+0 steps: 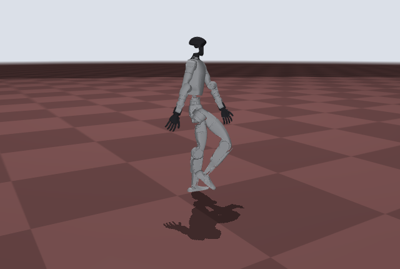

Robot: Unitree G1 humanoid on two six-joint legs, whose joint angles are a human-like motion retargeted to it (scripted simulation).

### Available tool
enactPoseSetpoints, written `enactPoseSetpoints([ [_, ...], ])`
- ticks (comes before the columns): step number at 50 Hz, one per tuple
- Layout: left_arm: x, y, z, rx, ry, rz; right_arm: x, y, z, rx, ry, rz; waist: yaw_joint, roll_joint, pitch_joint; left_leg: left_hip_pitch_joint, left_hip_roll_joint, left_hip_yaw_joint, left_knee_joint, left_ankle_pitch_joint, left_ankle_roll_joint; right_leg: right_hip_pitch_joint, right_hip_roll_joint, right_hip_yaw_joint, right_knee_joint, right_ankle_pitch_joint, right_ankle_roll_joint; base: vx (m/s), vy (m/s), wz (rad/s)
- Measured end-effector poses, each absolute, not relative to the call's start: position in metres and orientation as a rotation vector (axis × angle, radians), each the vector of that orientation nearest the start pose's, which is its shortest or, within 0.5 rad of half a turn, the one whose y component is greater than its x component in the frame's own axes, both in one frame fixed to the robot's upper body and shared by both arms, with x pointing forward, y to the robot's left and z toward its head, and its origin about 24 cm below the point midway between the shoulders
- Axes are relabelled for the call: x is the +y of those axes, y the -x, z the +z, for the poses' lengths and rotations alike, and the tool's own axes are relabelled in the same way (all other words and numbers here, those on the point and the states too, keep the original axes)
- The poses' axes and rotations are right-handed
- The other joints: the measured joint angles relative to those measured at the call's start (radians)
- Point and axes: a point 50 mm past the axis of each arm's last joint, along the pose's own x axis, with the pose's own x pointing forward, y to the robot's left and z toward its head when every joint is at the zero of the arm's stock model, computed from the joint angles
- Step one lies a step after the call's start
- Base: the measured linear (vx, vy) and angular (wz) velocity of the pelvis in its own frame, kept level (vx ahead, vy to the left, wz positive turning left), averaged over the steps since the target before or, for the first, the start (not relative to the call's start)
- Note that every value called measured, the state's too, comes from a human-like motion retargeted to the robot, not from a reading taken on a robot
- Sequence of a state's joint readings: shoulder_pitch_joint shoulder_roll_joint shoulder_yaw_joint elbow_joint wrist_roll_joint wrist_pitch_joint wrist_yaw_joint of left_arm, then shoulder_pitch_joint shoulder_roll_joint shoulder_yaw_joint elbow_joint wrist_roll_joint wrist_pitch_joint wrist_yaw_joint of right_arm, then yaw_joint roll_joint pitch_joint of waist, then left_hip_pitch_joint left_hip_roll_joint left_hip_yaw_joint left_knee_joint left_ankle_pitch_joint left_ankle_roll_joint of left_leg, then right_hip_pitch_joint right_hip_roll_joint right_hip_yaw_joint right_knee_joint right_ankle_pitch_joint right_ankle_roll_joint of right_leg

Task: In place motions

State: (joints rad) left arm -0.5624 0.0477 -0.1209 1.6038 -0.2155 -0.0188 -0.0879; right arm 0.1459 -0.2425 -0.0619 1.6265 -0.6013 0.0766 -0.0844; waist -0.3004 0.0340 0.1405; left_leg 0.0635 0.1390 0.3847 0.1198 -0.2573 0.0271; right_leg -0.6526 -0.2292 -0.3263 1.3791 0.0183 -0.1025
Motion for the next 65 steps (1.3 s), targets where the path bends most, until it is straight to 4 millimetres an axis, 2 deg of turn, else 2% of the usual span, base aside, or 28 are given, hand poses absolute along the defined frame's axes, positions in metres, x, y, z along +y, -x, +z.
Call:
enactPoseSetpoints([
  [3, 0.139, -0.254, -0.104, 0.917, -0.015, -0.097, -0.261, 0.094, -0.151, 1.911, 0.635, 0.117, -0.035, -0.001, 0.001, 0.003, 0.010, 0.011, 0.000, -0.003, -0.002, -0.028, 0.002, -0.013, -0.008, -0.002, -0.011, 0.01, 0.01, -0.19],
  [6, 0.138, -0.263, -0.097, 0.859, -0.051, -0.105, -0.261, 0.109, -0.146, 1.966, 0.578, 0.021, -0.033, -0.012, -0.007, 0.013, 0.005, 0.026, -0.004, -0.008, -0.004, 0.004, 0.022, -0.012, -0.083, 0.009, 0.002, 0.02, -0.02, -0.44],
  [9, 0.139, -0.259, -0.100, 0.868, -0.081, -0.118, -0.254, 0.115, -0.146, 1.977, 0.477, -0.064, -0.006, -0.027, -0.023, 0.031, -0.008, 0.054, -0.017, -0.010, -0.009, 0.083, 0.052, -0.003, -0.203, 0.030, 0.033, 0.04, -0.04, -0.57],
  [12, 0.142, -0.243, -0.111, 0.924, -0.085, -0.108, -0.245, 0.109, -0.151, 1.952, 0.387, -0.082, 0.031, -0.040, -0.054, 0.044, -0.028, 0.099, -0.033, -0.011, -0.014, 0.183, 0.076, 0.008, -0.350, 0.056, 0.059, 0.06, -0.04, -0.71],
  [16, 0.146, -0.210, -0.130, 1.044, -0.054, -0.080, -0.235, 0.085, -0.162, 1.865, 0.351, -0.017, 0.078, -0.051, -0.094, 0.050, -0.056, 0.143, -0.050, -0.011, -0.024, 0.322, 0.114, 0.051, -0.576, 0.109, 0.102, 0.04, -0.04, -0.59],
  [20, 0.148, -0.170, -0.149, 1.184, -0.015, -0.060, -0.224, 0.037, -0.173, 1.706, 0.390, 0.136, 0.126, -0.062, -0.132, 0.048, -0.093, 0.186, -0.066, -0.011, -0.033, 0.464, 0.150, 0.119, -0.859, 0.157, 0.138, 0.00, -0.06, -0.54],
  [23, 0.148, -0.147, -0.157, 1.271, -0.008, -0.078, -0.214, -0.006, -0.177, 1.555, 0.453, 0.272, 0.147, -0.076, -0.142, 0.045, -0.121, 0.195, -0.065, -0.013, -0.040, 0.558, 0.138, 0.142, -1.053, 0.084, 0.176, -0.08, -0.11, -0.29],
  [25, 0.150, -0.137, -0.160, 1.314, -0.013, -0.088, -0.208, -0.030, -0.177, 1.460, 0.513, 0.351, 0.158, -0.087, -0.143, 0.048, -0.135, 0.200, -0.063, -0.014, -0.047, 0.608, 0.132, 0.133, -1.153, 0.015, 0.176, -0.10, -0.17, -0.16],
  [27, 0.151, -0.130, -0.161, 1.345, -0.022, -0.092, -0.203, -0.048, -0.175, 1.370, 0.597, 0.422, 0.166, -0.096, -0.141, 0.054, -0.139, 0.198, -0.061, -0.013, -0.056, 0.644, 0.133, 0.117, -1.240, -0.010, 0.153, -0.08, -0.20, -0.09],
  [30, 0.151, -0.130, -0.161, 1.354, -0.028, -0.097, -0.199, -0.059, -0.174, 1.293, 0.727, 0.497, 0.192, -0.100, -0.141, 0.055, -0.131, 0.207, -0.057, -0.009, -0.072, 0.668, 0.145, 0.130, -1.314, 0.014, 0.146, -0.11, -0.25, -0.22],
  [32, 0.149, -0.136, -0.160, 1.332, -0.035, -0.110, -0.201, -0.054, -0.175, 1.298, 0.779, 0.504, 0.195, -0.090, -0.143, 0.044, -0.112, 0.206, -0.052, -0.003, -0.082, 0.661, 0.151, 0.129, -1.322, 0.017, 0.148, -0.17, -0.27, 0.01],
  [35, 0.147, -0.150, -0.156, 1.268, -0.048, -0.137, -0.209, -0.033, -0.176, 1.376, 0.788, 0.472, 0.169, -0.080, -0.137, 0.036, -0.091, 0.201, -0.052, 0.011, -0.095, 0.651, 0.159, 0.111, -1.308, 0.001, 0.133, -0.14, -0.21, 0.23],
  [38, 0.148, -0.161, -0.153, 1.211, -0.072, -0.158, -0.221, 0.001, -0.176, 1.530, 0.725, 0.400, 0.136, -0.067, -0.130, 0.034, -0.072, 0.191, -0.051, 0.025, -0.107, 0.653, 0.171, 0.089, -1.293, -0.018, 0.115, -0.12, -0.22, 0.32],
  [41, 0.161, -0.164, -0.152, 1.178, -0.123, -0.156, -0.237, 0.044, -0.169, 1.729, 0.611, 0.256, 0.107, -0.054, -0.119, 0.031, -0.046, 0.160, -0.030, 0.031, -0.126, 0.665, 0.181, 0.063, -1.278, -0.040, 0.100, -0.14, -0.22, 0.45],
  [43, 0.173, -0.158, -0.153, 1.195, -0.154, -0.130, -0.246, 0.067, -0.162, 1.833, 0.551, 0.140, 0.103, -0.049, -0.111, 0.024, -0.026, 0.150, 0.009, 0.024, -0.142, 0.674, 0.187, 0.060, -1.275, -0.048, 0.091, -0.13, -0.17, 0.25],
  [46, 0.193, -0.131, -0.160, 1.279, -0.155, -0.039, -0.258, 0.093, -0.151, 1.942, 0.515, -0.054, 0.108, -0.057, -0.101, -0.039, 0.005, 0.123, 0.161, 0.044, -0.138, 0.690, 0.176, 0.055, -1.285, -0.051, 0.082, -0.15, -0.15, 0.21],
  [48, 0.202, -0.106, -0.166, 1.352, -0.124, 0.046, -0.265, 0.099, -0.146, 1.978, 0.510, -0.171, 0.115, -0.070, -0.087, -0.121, 0.050, 0.086, 0.349, 0.126, -0.123, 0.697, 0.153, 0.044, -1.287, -0.053, 0.080, -0.20, -0.13, 0.49],
  [49, 0.207, -0.093, -0.168, 1.389, -0.098, 0.089, -0.266, 0.095, -0.146, 1.974, 0.512, -0.209, 0.121, -0.072, -0.075, -0.173, 0.074, 0.050, 0.453, 0.178, -0.107, 0.699, 0.146, 0.034, -1.286, -0.054, 0.079, -0.27, -0.13, 0.62],
  [51, 0.214, -0.061, -0.171, 1.467, -0.030, 0.171, -0.265, 0.075, -0.151, 1.920, 0.538, -0.224, 0.170, -0.075, -0.042, -0.293, 0.112, -0.021, 0.673, 0.273, -0.047, 0.701, 0.139, 0.040, -1.281, -0.052, 0.074, -0.27, -0.16, -0.22],
  [52, 0.216, -0.044, -0.173, 1.509, 0.005, 0.200, -0.263, 0.060, -0.154, 1.882, 0.558, -0.200, 0.208, -0.077, -0.028, -0.352, 0.126, -0.046, 0.776, 0.297, -0.021, 0.700, 0.137, 0.055, -1.276, -0.049, 0.070, -0.17, -0.12, -0.89],
  [53, 0.216, -0.027, -0.174, 1.554, 0.032, 0.210, -0.261, 0.047, -0.157, 1.850, 0.577, -0.160, 0.238, -0.076, -0.023, -0.399, 0.139, -0.060, 0.856, 0.286, -0.021, 0.695, 0.138, 0.066, -1.271, -0.047, 0.066, -0.14, -0.07, -0.79],
  [55, 0.215, 0.026, -0.172, 1.707, 0.106, 0.218, -0.249, -0.011, -0.164, 1.728, 0.650, 0.024, 0.312, -0.057, -0.004, -0.548, 0.248, -0.059, 1.098, 0.230, -0.016, 0.680, 0.157, 0.086, -1.254, -0.046, 0.049, -0.17, -0.03, -0.76],
  [56, 0.213, 0.043, -0.170, 1.764, 0.122, 0.209, -0.243, -0.034, -0.164, 1.671, 0.674, 0.089, 0.339, -0.043, 0.003, -0.602, 0.281, -0.068, 1.172, 0.210, -0.008, 0.676, 0.172, 0.097, -1.251, -0.045, 0.042, -0.20, -0.02, -0.82],
  [57, 0.212, 0.065, -0.167, 1.829, 0.139, 0.195, -0.234, -0.062, -0.164, 1.594, 0.699, 0.161, 0.367, -0.030, 0.013, -0.664, 0.317, -0.074, 1.256, 0.187, 0.002, 0.676, 0.190, 0.111, -1.249, -0.043, 0.031, -0.17, -0.01, -0.92],
  [58, 0.208, 0.094, -0.161, 1.914, 0.158, 0.169, -0.219, -0.098, -0.161, 1.479, 0.725, 0.250, 0.398, -0.019, 0.029, -0.741, 0.360, -0.078, 1.360, 0.156, 0.015, 0.681, 0.214, 0.128, -1.250, -0.040, 0.010, -0.10, -0.01, -1.13],
  [60, 0.201, 0.137, -0.149, 2.045, 0.182, 0.099, -0.190, -0.156, -0.151, 1.274, 0.724, 0.350, 0.467, -0.016, 0.059, -0.857, 0.413, -0.069, 1.500, 0.117, 0.034, 0.699, 0.241, 0.174, -1.256, -0.033, -0.025, -0.02, 0.00, -1.34],
  [62, 0.194, 0.170, -0.136, 2.162, 0.189, -0.001, -0.165, -0.204, -0.133, 1.091, 0.668, 0.382, 0.532, -0.028, 0.095, -0.943, 0.424, -0.045, 1.579, 0.090, 0.046, 0.707, 0.225, 0.215, -1.240, -0.035, -0.041, -0.02, 0.05, -1.22],
  [65, 0.186, 0.205, -0.118, 2.291, 0.194, -0.145, -0.132, -0.261, -0.099, 0.850, 0.544, 0.407, 0.629, -0.068, 0.149, -1.019, 0.425, 0.020, 1.643, 0.052, 0.065, 0.704, 0.187, 0.255, -1.192, -0.051, -0.074, 0.00, 0.01, -0.88],
])
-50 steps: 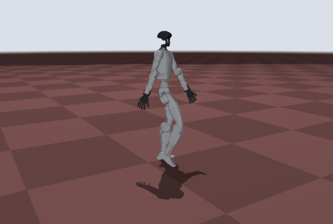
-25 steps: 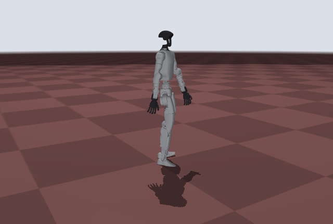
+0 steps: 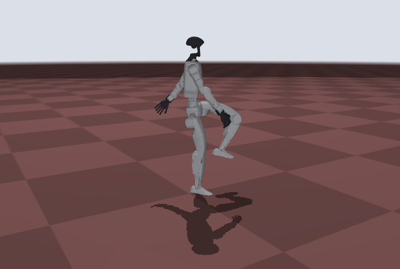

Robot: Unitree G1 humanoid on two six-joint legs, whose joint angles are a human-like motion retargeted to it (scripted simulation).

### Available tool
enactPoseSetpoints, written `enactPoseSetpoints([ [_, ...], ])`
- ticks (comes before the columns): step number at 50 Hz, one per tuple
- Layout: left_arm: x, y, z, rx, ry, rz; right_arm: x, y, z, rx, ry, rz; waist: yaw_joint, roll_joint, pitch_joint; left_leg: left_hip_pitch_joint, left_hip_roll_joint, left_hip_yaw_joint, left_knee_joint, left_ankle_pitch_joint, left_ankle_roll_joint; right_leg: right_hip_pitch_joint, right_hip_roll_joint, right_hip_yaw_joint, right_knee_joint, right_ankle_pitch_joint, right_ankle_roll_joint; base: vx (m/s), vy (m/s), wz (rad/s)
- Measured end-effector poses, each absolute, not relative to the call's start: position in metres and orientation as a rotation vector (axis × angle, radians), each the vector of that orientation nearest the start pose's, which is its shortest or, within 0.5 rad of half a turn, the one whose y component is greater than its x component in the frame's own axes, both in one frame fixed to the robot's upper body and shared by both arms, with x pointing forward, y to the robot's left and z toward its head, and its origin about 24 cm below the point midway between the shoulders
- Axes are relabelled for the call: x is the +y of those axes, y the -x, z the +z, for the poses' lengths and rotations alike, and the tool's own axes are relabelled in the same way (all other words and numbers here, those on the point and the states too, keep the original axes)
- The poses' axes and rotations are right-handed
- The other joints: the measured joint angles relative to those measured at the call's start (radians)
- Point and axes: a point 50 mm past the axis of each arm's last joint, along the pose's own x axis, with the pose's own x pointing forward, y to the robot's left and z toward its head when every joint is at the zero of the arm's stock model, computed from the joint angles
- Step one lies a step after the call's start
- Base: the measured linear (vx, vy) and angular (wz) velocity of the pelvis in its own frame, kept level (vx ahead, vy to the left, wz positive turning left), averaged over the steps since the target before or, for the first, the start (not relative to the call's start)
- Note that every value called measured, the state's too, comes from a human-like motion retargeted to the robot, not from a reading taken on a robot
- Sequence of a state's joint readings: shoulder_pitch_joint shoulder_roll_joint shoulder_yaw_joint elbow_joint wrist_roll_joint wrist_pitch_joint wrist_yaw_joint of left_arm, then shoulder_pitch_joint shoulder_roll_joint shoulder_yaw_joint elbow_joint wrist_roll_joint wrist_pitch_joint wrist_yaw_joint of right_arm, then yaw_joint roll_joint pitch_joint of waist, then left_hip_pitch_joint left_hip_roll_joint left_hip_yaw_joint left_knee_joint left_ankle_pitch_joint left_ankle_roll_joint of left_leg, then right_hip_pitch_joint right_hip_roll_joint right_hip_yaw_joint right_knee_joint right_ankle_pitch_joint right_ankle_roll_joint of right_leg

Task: In place motions

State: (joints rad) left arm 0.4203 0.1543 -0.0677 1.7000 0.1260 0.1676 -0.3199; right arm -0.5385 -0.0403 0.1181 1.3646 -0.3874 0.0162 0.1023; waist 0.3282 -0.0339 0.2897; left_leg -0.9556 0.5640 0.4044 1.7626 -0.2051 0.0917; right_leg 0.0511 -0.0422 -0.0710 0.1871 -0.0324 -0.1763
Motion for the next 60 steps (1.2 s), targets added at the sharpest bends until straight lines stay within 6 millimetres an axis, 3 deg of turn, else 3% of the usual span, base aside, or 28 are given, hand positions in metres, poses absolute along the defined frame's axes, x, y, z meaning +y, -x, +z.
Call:
enactPoseSetpoints([
  [5, 0.188, 0.218, -0.109, 2.327, 0.214, -0.208, -0.109, -0.317, -0.044, 0.570, 0.473, 0.404, 0.089, -0.011, 0.064, 0.017, -0.018, -0.007, -0.025, 0.003, 0.012, 0.013, -0.023, 0.016, 0.059, -0.030, -0.011, 0.03, -0.06, -0.07],
  [8, 0.192, 0.208, -0.115, 2.295, 0.219, -0.150, -0.108, -0.322, -0.039, 0.547, 0.519, 0.399, 0.080, 0.007, 0.034, 0.077, -0.029, -0.060, -0.087, 0.024, 0.004, 0.028, -0.001, -0.017, 0.031, -0.030, -0.001, 0.03, 0.00, 0.75],
  [10, 0.193, 0.197, -0.121, 2.253, 0.219, -0.105, -0.109, -0.316, -0.046, 0.576, 0.521, 0.404, 0.048, 0.018, -0.010, 0.137, -0.045, -0.082, -0.157, 0.048, -0.014, 0.031, 0.013, -0.053, 0.004, -0.031, 0.011, 0.09, 0.07, 1.27],
  [14, 0.196, 0.169, -0.135, 2.145, 0.212, -0.039, -0.112, -0.281, -0.080, 0.721, 0.488, 0.436, -0.070, 0.011, -0.114, 0.328, -0.113, -0.068, -0.396, 0.097, -0.068, 0.022, 0.010, -0.138, -0.036, -0.038, 0.041, 0.15, 0.12, 1.40],
  [18, 0.204, 0.136, -0.149, 2.032, 0.167, 0.010, -0.119, -0.237, -0.115, 0.905, 0.472, 0.438, -0.171, -0.016, -0.184, 0.566, -0.266, -0.034, -0.732, 0.147, -0.147, 0.016, -0.023, -0.183, -0.050, -0.052, 0.071, 0.18, 0.09, 0.83],
  [22, 0.219, 0.101, -0.159, 1.906, 0.081, 0.099, -0.132, -0.200, -0.136, 1.046, 0.462, 0.439, -0.237, -0.023, -0.235, 0.776, -0.382, -0.001, -1.099, 0.192, -0.207, 0.012, -0.029, -0.203, -0.057, -0.064, 0.097, 0.23, 0.11, 0.46],
  [24, 0.227, 0.085, -0.162, 1.847, 0.053, 0.147, -0.138, -0.187, -0.142, 1.082, 0.477, 0.441, -0.265, -0.017, -0.251, 0.878, -0.423, 0.037, -1.292, 0.160, -0.244, 0.013, -0.021, -0.216, -0.057, -0.069, 0.108, 0.23, 0.11, 0.36],
  [27, 0.234, 0.066, -0.165, 1.772, 0.033, 0.212, -0.153, -0.168, -0.150, 1.127, 0.536, 0.460, -0.309, 0.004, -0.281, 1.000, -0.465, 0.141, -1.541, -0.010, -0.216, 0.015, -0.009, -0.247, -0.060, -0.072, 0.132, 0.29, 0.22, 0.43],
  [29, 0.232, 0.059, -0.166, 1.749, 0.047, 0.246, -0.166, -0.157, -0.154, 1.156, 0.593, 0.481, -0.361, 0.018, -0.305, 1.018, -0.505, 0.101, -1.629, -0.017, -0.174, 0.013, -0.012, -0.276, -0.062, -0.069, 0.147, 0.30, 0.28, 0.63],
  [32, 0.228, 0.043, -0.169, 1.707, 0.105, 0.275, -0.185, -0.144, -0.157, 1.183, 0.660, 0.478, -0.406, 0.027, -0.309, 1.011, -0.524, 0.101, -1.678, 0.009, -0.166, -0.015, -0.032, -0.283, -0.040, -0.053, 0.164, 0.18, 0.28, -0.02],
  [36, 0.241, 0.027, -0.166, 1.679, 0.102, 0.296, -0.210, -0.111, -0.164, 1.254, 0.590, 0.383, -0.419, 0.016, -0.280, 1.013, -0.533, 0.088, -1.662, -0.017, -0.141, -0.047, -0.075, -0.311, 0.061, 0.007, 0.189, 0.17, 0.11, -0.02],
  [38, 0.245, 0.015, -0.165, 1.681, 0.133, 0.316, -0.215, -0.088, -0.168, 1.317, 0.541, 0.340, -0.437, 0.023, -0.266, 1.003, -0.510, 0.076, -1.645, -0.028, -0.135, -0.121, -0.101, -0.322, 0.224, 0.093, 0.189, 0.12, 0.08, 0.00],
  [40, 0.241, -0.013, -0.166, 1.632, 0.204, 0.303, -0.218, -0.072, -0.171, 1.357, 0.517, 0.305, -0.443, 0.024, -0.235, 0.999, -0.484, 0.091, -1.627, -0.039, -0.133, -0.231, -0.106, -0.247, 0.430, 0.180, 0.168, -0.05, 0.09, -0.55],
  [42, 0.226, -0.060, -0.166, 1.503, 0.240, 0.233, -0.224, -0.056, -0.172, 1.395, 0.523, 0.276, -0.496, 0.043, -0.188, 0.996, -0.448, 0.086, -1.607, -0.045, -0.126, -0.342, -0.095, -0.209, 0.643, 0.174, 0.150, -0.09, 0.23, -0.24],
  [45, 0.203, -0.141, -0.152, 1.280, 0.222, 0.135, -0.238, -0.025, -0.172, 1.489, 0.562, 0.275, -0.583, 0.071, -0.132, 0.987, -0.414, 0.078, -1.585, -0.055, -0.109, -0.511, -0.156, -0.266, 0.936, 0.120, 0.091, -0.14, 0.22, 0.11],
  [47, 0.193, -0.214, -0.123, 1.039, 0.192, 0.099, -0.253, 0.002, -0.168, 1.612, 0.610, 0.260, -0.681, 0.066, -0.077, 0.983, -0.411, 0.053, -1.581, -0.058, -0.091, -0.666, -0.219, -0.298, 1.146, 0.068, 0.031, -0.19, 0.18, 0.61],
  [50, 0.186, -0.284, -0.077, 0.769, 0.143, 0.101, -0.271, 0.059, -0.156, 1.855, 0.607, 0.198, -0.783, 0.072, -0.021, 0.993, -0.388, -0.001, -1.581, -0.054, -0.073, -0.840, -0.244, -0.311, 1.312, 0.045, 0.009, 0.00, 0.03, 0.91],
  [55, 0.181, -0.343, -0.013, 0.484, 0.050, 0.090, -0.282, 0.136, -0.128, 2.138, 0.447, -0.038, -0.897, 0.091, 0.013, 0.964, -0.320, -0.053, -1.538, -0.062, -0.070, -0.979, -0.256, -0.354, 1.337, 0.026, -0.005, 0.07, -0.03, 0.54],
  [57, 0.184, -0.353, 0.001, 0.432, 0.002, 0.089, -0.281, 0.153, -0.121, 2.171, 0.360, -0.178, -0.902, 0.080, 0.018, 0.971, -0.321, -0.060, -1.524, -0.070, -0.072, -0.970, -0.245, -0.342, 1.305, 0.026, -0.012, 0.01, -0.01, -0.12],
  [60, 0.187, -0.357, 0.009, 0.409, -0.041, 0.107, -0.276, 0.163, -0.119, 2.154, 0.248, -0.363, -0.891, 0.055, 0.006, 0.989, -0.338, -0.044, -1.524, -0.077, -0.077, -0.911, -0.223, -0.308, 1.237, 0.037, 0.000, 0.01, -0.02, -0.40],
])
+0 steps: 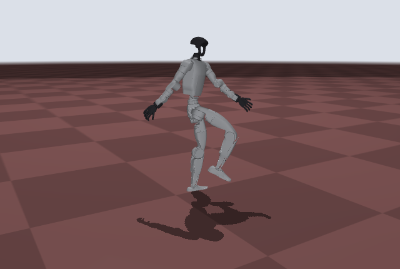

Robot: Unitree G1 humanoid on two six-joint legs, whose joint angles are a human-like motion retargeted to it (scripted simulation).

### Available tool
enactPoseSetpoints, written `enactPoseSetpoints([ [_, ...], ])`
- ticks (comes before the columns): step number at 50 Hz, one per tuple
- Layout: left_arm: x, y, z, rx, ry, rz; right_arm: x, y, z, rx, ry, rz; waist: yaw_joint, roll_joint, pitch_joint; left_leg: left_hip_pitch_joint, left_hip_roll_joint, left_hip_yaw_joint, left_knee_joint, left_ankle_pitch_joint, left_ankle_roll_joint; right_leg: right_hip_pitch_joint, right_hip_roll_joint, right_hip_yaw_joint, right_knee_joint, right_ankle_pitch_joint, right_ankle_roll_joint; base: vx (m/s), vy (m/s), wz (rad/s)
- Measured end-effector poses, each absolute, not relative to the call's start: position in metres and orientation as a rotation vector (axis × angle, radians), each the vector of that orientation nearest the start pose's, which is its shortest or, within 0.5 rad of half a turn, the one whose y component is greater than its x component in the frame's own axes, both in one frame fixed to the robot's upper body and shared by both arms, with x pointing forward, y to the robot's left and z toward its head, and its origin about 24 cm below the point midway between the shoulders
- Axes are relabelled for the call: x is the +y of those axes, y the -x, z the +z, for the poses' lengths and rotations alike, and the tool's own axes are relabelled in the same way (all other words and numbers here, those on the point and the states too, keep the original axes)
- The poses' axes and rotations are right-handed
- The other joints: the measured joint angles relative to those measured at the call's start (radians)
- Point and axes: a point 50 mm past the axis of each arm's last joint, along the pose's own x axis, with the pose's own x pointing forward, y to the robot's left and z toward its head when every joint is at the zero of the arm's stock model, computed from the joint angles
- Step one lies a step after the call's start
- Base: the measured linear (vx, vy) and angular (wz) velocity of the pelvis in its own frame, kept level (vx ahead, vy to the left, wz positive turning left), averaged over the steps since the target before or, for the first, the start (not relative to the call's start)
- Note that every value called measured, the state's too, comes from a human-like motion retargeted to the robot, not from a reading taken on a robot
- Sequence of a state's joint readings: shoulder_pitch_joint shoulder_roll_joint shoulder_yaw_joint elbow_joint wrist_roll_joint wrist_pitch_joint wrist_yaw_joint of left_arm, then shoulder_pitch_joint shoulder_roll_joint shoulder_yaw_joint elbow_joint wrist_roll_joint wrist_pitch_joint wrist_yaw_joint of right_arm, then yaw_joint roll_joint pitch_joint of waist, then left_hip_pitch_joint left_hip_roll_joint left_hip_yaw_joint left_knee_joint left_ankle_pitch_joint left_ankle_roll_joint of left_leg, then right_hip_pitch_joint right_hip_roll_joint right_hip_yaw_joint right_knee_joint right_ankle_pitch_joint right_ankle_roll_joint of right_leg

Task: In place motions

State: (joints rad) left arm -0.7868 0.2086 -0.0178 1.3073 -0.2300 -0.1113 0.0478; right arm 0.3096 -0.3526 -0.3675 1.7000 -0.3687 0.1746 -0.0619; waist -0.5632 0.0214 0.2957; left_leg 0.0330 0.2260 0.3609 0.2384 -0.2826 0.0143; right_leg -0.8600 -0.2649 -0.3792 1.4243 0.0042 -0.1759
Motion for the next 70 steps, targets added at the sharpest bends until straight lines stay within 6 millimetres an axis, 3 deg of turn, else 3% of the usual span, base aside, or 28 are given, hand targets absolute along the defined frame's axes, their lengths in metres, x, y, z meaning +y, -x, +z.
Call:
enactPoseSetpoints([
  [3, 0.187, -0.347, -0.006, 0.454, -0.049, 0.099, -0.268, 0.157, -0.125, 2.102, 0.168, -0.406, 0.038, -0.016, -0.041, 0.021, -0.025, 0.045, -0.024, 0.000, -0.007, 0.110, 0.022, 0.015, -0.107, 0.024, 0.035, 0.06, -0.05, -0.67],
  [6, 0.181, -0.327, -0.033, 0.542, -0.041, 0.080, -0.260, 0.145, -0.134, 2.057, 0.144, -0.327, 0.085, -0.010, -0.092, 0.032, -0.037, 0.084, -0.050, 0.004, -0.018, 0.253, 0.057, 0.006, -0.266, 0.059, 0.069, 0.10, -0.08, -0.69],
  [11, 0.179, -0.271, -0.087, 0.749, 0.034, 0.069, -0.257, 0.091, -0.154, 1.932, 0.313, 0.022, 0.205, -0.021, -0.173, 0.064, -0.073, 0.197, -0.081, -0.004, -0.041, 0.515, 0.171, 0.070, -0.659, 0.151, 0.128, 0.09, -0.06, -1.12],
  [16, 0.174, -0.222, -0.122, 0.923, 0.099, 0.069, -0.259, 0.032, -0.165, 1.762, 0.590, 0.289, 0.284, -0.045, -0.227, 0.086, -0.134, 0.262, -0.117, -0.002, -0.058, 0.726, 0.238, 0.197, -1.023, 0.201, 0.145, 0.00, -0.09, -0.64],
  [20, 0.172, -0.193, -0.138, 1.020, 0.116, 0.070, -0.257, -0.001, -0.167, 1.650, 0.711, 0.350, 0.344, -0.064, -0.272, 0.094, -0.187, 0.291, -0.159, 0.013, -0.071, 0.828, 0.226, 0.166, -1.228, 0.067, 0.173, -0.05, -0.13, -0.37],
  [25, 0.181, -0.153, -0.154, 1.100, 0.113, 0.161, -0.251, -0.016, -0.169, 1.592, 0.710, 0.374, 0.417, -0.061, -0.330, 0.081, -0.187, 0.325, -0.177, 0.040, -0.102, 0.843, 0.226, 0.150, -1.353, 0.022, 0.159, -0.05, -0.24, -0.28],
  [28, 0.190, -0.129, -0.161, 1.132, 0.140, 0.236, -0.252, -0.018, -0.168, 1.585, 0.684, 0.351, 0.437, -0.058, -0.319, 0.067, -0.154, 0.329, -0.124, 0.039, -0.122, 0.855, 0.232, 0.143, -1.368, 0.014, 0.139, -0.15, -0.27, 0.22],
  [30, 0.196, -0.108, -0.166, 1.168, 0.170, 0.265, -0.256, -0.021, -0.167, 1.588, 0.658, 0.302, 0.437, -0.063, -0.296, 0.035, -0.128, 0.295, -0.031, 0.046, -0.121, 0.870, 0.225, 0.133, -1.364, -0.002, 0.129, -0.18, -0.25, 0.66],
  [33, 0.204, -0.070, -0.173, 1.274, 0.166, 0.330, -0.259, -0.021, -0.166, 1.600, 0.636, 0.201, 0.459, -0.089, -0.276, -0.068, -0.062, 0.256, 0.225, 0.174, -0.096, 0.890, 0.182, 0.118, -1.359, -0.017, 0.125, -0.19, -0.23, 0.52],
  [35, 0.210, -0.040, -0.175, 1.386, 0.148, 0.371, -0.257, -0.030, -0.165, 1.612, 0.602, 0.111, 0.494, -0.093, -0.255, -0.226, 0.031, 0.161, 0.518, 0.277, -0.041, 0.902, 0.171, 0.100, -1.365, -0.025, 0.118, -0.24, -0.14, 0.61],
  [37, 0.214, -0.007, -0.175, 1.503, 0.134, 0.372, -0.251, -0.038, -0.165, 1.637, 0.535, 0.074, 0.544, -0.081, -0.239, -0.409, 0.053, 0.014, 0.770, 0.285, 0.018, 0.912, 0.179, 0.082, -1.376, -0.021, 0.107, -0.19, -0.15, 0.45],
  [38, 0.214, 0.008, -0.175, 1.557, 0.131, 0.361, -0.248, -0.044, -0.165, 1.648, 0.501, 0.074, 0.574, -0.072, -0.235, -0.486, 0.085, -0.021, 0.882, 0.270, 0.016, 0.910, 0.188, 0.075, -1.379, -0.017, 0.100, -0.12, -0.13, 0.12],
  [41, 0.217, 0.063, -0.168, 1.743, 0.148, 0.325, -0.227, -0.088, -0.163, 1.570, 0.430, 0.122, 0.711, -0.036, -0.216, -0.732, 0.219, -0.068, 1.218, 0.182, 0.060, 0.897, 0.236, 0.092, -1.382, -0.005, 0.066, -0.10, -0.12, -0.49],
  [45, 0.213, 0.133, -0.150, 1.940, 0.246, 0.316, -0.186, -0.175, -0.145, 1.290, 0.408, 0.258, 0.877, -0.041, -0.153, -0.943, 0.277, -0.057, 1.463, 0.101, 0.075, 0.913, 0.246, 0.177, -1.376, 0.005, 0.029, -0.06, -0.07, -1.20],
  [48, 0.205, 0.182, -0.129, 2.113, 0.303, 0.339, -0.148, -0.246, -0.108, 0.978, 0.364, 0.388, 0.972, -0.066, -0.114, -1.019, 0.316, 0.043, 1.546, 0.042, 0.104, 0.908, 0.219, 0.226, -1.340, -0.009, 0.006, 0.01, -0.03, -0.94],
  [50, 0.201, 0.204, -0.118, 2.197, 0.308, 0.364, -0.126, -0.281, -0.079, 0.792, 0.333, 0.450, 1.004, -0.073, -0.096, -1.028, 0.324, 0.083, 1.561, 0.025, 0.103, 0.905, 0.205, 0.233, -1.312, -0.019, -0.004, 0.04, 0.00, -0.44],
  [53, 0.200, 0.211, -0.114, 2.217, 0.308, 0.378, -0.105, -0.317, -0.041, 0.583, 0.353, 0.482, 0.996, -0.067, -0.087, -0.986, 0.326, 0.086, 1.541, 0.031, 0.085, 0.921, 0.215, 0.225, -1.294, -0.030, -0.009, 0.01, -0.03, 0.27],
  [55, 0.202, 0.204, -0.118, 2.180, 0.307, 0.357, -0.099, -0.331, -0.022, 0.504, 0.392, 0.476, 0.977, -0.054, -0.098, -0.941, 0.331, 0.069, 1.506, 0.037, 0.081, 0.936, 0.236, 0.201, -1.305, -0.033, -0.006, -0.02, -0.05, 0.74],
  [58, 0.207, 0.184, -0.128, 2.110, 0.289, 0.314, -0.092, -0.335, -0.014, 0.474, 0.402, 0.513, 0.939, -0.045, -0.151, -0.860, 0.318, 0.034, 1.406, 0.063, 0.058, 0.940, 0.256, 0.152, -1.336, -0.037, 0.006, 0.05, 0.00, 0.95],
  [62, 0.210, 0.150, -0.144, 1.997, 0.270, 0.303, -0.085, -0.329, -0.018, 0.471, 0.356, 0.549, 0.851, -0.051, -0.232, -0.684, 0.213, -0.002, 1.137, 0.125, 0.008, 0.925, 0.251, 0.081, -1.358, -0.049, 0.031, 0.11, 0.05, 1.08],
  [67, 0.212, 0.100, -0.161, 1.815, 0.257, 0.302, -0.078, -0.310, -0.039, 0.523, 0.319, 0.553, 0.743, -0.093, -0.287, -0.359, 0.009, 0.028, 0.638, 0.211, -0.045, 0.923, 0.197, 0.041, -1.345, -0.072, 0.071, 0.18, 0.08, 0.54],
  [70, 0.223, 0.072, -0.166, 1.722, 0.180, 0.277, -0.077, -0.292, -0.059, 0.603, 0.320, 0.575, 0.701, -0.090, -0.329, -0.181, -0.088, 0.045, 0.296, 0.277, -0.079, 0.917, 0.207, 0.042, -1.343, -0.081, 0.087, 0.22, 0.10, 0.06],
])
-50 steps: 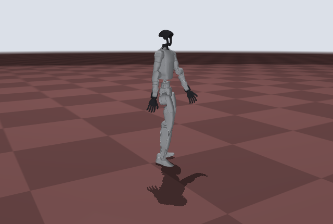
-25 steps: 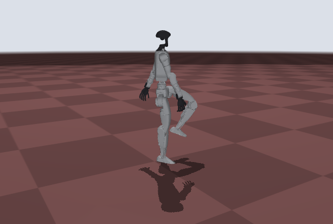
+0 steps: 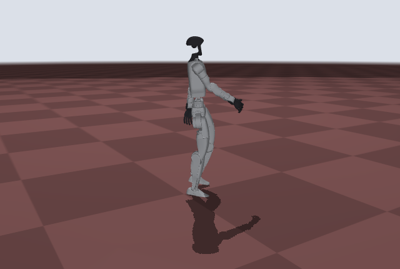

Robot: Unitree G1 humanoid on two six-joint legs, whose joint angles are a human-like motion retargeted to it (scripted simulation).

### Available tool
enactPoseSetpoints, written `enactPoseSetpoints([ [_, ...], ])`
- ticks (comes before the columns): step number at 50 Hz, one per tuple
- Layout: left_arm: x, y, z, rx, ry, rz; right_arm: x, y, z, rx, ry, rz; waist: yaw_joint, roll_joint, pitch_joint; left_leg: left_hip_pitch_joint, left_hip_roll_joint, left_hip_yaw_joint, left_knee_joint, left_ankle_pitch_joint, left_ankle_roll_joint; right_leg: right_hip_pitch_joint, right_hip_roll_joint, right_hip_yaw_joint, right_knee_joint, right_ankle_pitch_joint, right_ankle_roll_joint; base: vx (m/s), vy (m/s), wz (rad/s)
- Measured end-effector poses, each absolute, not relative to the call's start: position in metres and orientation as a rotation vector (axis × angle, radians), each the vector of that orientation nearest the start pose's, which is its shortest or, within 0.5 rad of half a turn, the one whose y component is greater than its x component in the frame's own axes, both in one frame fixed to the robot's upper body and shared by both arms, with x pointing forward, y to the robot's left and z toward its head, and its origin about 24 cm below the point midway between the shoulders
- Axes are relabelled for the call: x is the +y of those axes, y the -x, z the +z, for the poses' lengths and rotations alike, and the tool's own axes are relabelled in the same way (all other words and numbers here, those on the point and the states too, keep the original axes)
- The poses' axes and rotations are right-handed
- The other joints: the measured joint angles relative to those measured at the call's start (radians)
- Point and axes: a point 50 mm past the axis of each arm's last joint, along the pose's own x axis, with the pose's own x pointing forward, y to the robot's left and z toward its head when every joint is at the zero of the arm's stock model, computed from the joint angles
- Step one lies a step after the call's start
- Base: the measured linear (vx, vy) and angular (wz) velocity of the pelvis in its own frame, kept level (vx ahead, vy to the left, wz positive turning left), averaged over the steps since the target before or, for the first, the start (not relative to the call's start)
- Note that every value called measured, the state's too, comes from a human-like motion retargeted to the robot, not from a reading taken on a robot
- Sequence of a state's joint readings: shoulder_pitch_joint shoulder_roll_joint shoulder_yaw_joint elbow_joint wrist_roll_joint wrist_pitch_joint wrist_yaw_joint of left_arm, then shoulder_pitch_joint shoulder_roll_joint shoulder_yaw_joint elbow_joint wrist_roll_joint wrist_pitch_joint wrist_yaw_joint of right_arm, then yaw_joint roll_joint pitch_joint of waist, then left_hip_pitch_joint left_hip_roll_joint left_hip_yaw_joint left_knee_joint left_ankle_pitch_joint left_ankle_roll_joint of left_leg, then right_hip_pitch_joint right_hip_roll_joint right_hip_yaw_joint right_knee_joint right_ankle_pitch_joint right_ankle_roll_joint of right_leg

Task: In place motions

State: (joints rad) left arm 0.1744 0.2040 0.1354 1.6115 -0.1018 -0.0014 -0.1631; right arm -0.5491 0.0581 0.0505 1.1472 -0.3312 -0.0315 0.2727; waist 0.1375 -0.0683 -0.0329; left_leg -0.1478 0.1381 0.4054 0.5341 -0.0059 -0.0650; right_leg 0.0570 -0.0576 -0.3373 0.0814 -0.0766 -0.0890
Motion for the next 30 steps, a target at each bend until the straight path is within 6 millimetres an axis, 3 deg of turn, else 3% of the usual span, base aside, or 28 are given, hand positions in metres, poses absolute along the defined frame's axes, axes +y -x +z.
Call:
enactPoseSetpoints([
  [2, 0.229, 0.060, -0.167, 1.691, 0.132, 0.270, -0.080, -0.284, -0.067, 0.640, 0.321, 0.574, -0.033, 0.017, -0.016, 0.082, -0.039, 0.004, -0.172, -0.077, -0.060, 0.003, 0.021, -0.013, 0.001, -0.008, 0.008, 0.22, 0.17, 0.44],
  [5, 0.236, 0.039, -0.169, 1.645, 0.087, 0.270, -0.092, -0.270, -0.081, 0.697, 0.328, 0.561, -0.091, 0.035, -0.045, 0.165, -0.059, 0.105, -0.376, -0.177, -0.044, 0.004, 0.043, -0.032, -0.005, -0.018, 0.027, 0.20, 0.13, 0.54],
  [11, 0.240, -0.002, -0.171, 1.507, 0.163, 0.286, -0.120, -0.236, -0.110, 0.820, 0.381, 0.525, -0.181, 0.031, -0.039, 0.179, -0.103, 0.068, -0.470, -0.171, -0.003, -0.019, 0.008, -0.076, 0.052, -0.041, 0.064, 0.17, 0.18, 0.26],
  [16, 0.248, -0.024, -0.168, 1.453, 0.179, 0.343, -0.160, -0.175, -0.145, 1.045, 0.366, 0.445, -0.160, 0.019, 0.002, 0.201, -0.099, 0.083, -0.447, -0.208, 0.024, -0.085, -0.040, -0.073, 0.262, -0.001, 0.060, 0.20, 0.14, -0.25],
  [21, 0.229, -0.055, -0.167, 1.482, 0.227, 0.308, -0.188, -0.084, -0.172, 1.307, 0.343, 0.355, -0.221, 0.038, 0.055, 0.206, -0.059, 0.071, -0.405, -0.238, 0.042, -0.300, -0.111, -0.008, 0.726, 0.257, 0.017, 0.08, 0.14, -0.05],
  [22, 0.222, -0.069, -0.167, 1.457, 0.236, 0.279, -0.194, -0.066, -0.174, 1.358, 0.351, 0.340, -0.254, 0.050, 0.073, 0.207, -0.048, 0.061, -0.396, -0.242, 0.048, -0.347, -0.114, 0.001, 0.817, 0.264, 0.008, 0.01, 0.23, 0.49],
  [24, 0.206, -0.116, -0.160, 1.351, 0.232, 0.203, -0.211, -0.022, -0.177, 1.504, 0.383, 0.311, -0.347, 0.079, 0.120, 0.203, -0.021, 0.034, -0.375, -0.251, 0.062, -0.476, -0.157, -0.019, 1.060, 0.206, -0.019, -0.13, 0.22, 0.49],
  [26, 0.197, -0.160, -0.148, 1.228, 0.205, 0.155, -0.224, 0.009, -0.175, 1.622, 0.409, 0.293, -0.430, 0.082, 0.152, 0.200, -0.022, 0.018, -0.372, -0.255, 0.074, -0.589, -0.224, -0.049, 1.232, 0.165, -0.072, -0.15, 0.21, 0.48],
  [28, 0.192, -0.213, -0.126, 1.059, 0.151, 0.113, -0.240, 0.051, -0.167, 1.791, 0.408, 0.243, -0.525, 0.095, 0.199, 0.207, -0.005, -0.013, -0.371, -0.256, 0.086, -0.716, -0.276, -0.080, 1.385, 0.128, -0.117, -0.09, 0.19, 0.84],
  [30, 0.188, -0.258, -0.098, 0.897, 0.104, 0.089, -0.253, 0.093, -0.154, 1.973, 0.380, 0.170, -0.604, 0.122, 0.240, 0.204, 0.034, -0.053, -0.366, -0.254, 0.089, -0.835, -0.274, -0.099, 1.466, 0.112, -0.124, -0.04, 0.08, 0.94],
])
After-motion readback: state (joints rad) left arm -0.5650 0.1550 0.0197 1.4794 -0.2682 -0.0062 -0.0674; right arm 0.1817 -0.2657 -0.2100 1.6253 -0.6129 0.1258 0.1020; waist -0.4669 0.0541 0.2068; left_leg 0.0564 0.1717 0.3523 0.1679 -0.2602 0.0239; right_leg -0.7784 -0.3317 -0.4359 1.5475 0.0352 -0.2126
